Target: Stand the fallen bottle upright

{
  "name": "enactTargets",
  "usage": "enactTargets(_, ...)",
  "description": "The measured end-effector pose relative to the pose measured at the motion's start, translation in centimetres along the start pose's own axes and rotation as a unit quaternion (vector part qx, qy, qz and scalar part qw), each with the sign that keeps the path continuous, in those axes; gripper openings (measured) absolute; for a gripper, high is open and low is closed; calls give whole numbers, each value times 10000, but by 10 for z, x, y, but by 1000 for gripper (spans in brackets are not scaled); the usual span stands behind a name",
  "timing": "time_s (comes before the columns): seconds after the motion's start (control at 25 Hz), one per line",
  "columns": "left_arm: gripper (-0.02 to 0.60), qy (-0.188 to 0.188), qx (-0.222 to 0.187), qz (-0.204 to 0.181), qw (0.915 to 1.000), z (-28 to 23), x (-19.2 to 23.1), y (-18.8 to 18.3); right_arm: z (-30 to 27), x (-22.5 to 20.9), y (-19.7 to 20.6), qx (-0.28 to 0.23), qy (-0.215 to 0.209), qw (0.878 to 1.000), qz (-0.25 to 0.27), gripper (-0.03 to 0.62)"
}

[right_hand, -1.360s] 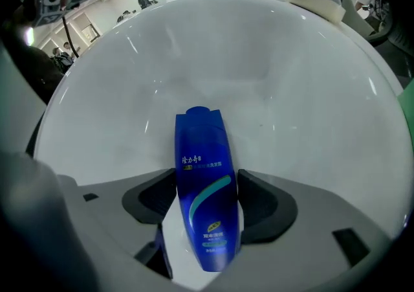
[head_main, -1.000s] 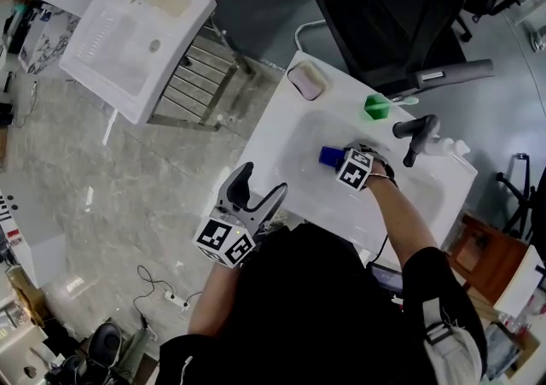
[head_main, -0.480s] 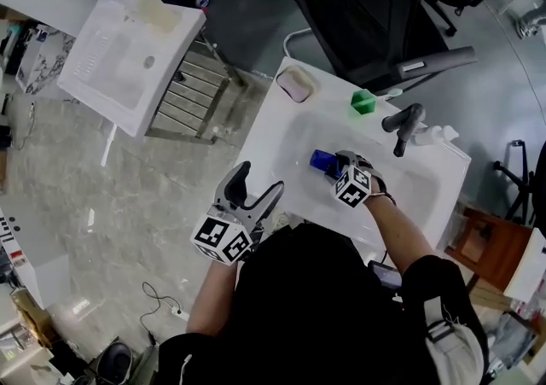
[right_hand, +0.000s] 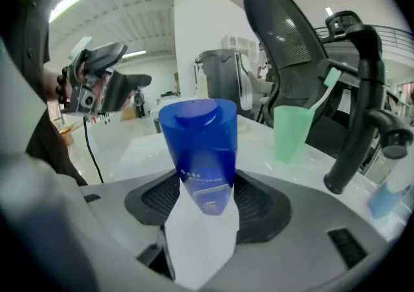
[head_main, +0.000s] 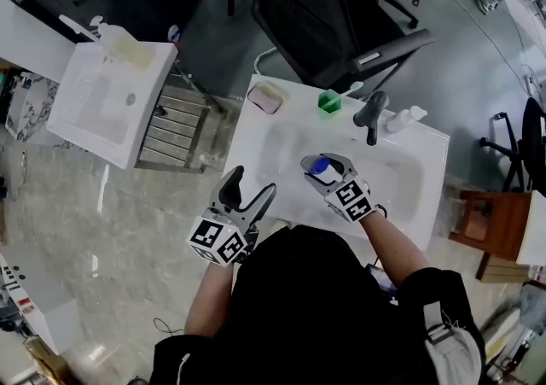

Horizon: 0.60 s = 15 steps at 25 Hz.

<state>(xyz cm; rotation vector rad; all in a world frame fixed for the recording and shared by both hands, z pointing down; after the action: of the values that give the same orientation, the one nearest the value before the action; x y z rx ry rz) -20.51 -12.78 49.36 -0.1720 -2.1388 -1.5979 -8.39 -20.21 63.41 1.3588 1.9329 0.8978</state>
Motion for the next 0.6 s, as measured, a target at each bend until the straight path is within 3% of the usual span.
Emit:
enactTargets(0.28,388,559,53,-152,9983,-19,-23,-3,49,-11,-25,-700,600,9942,-556,273)
enactTargets(0.6,388,1195,279,-319,9919,-41,-55,2,117,-37,-17,-1295,1420,9745,-1161,272)
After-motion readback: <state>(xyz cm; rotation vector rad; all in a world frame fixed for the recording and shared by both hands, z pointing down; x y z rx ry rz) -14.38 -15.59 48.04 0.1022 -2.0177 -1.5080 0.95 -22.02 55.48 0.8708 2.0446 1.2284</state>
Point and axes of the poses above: the fingertips, and each gripper's own axes: z backward along the fingers, x to its left, y out of its underside, the point moved 1 cm from there along z, backward along the fingers
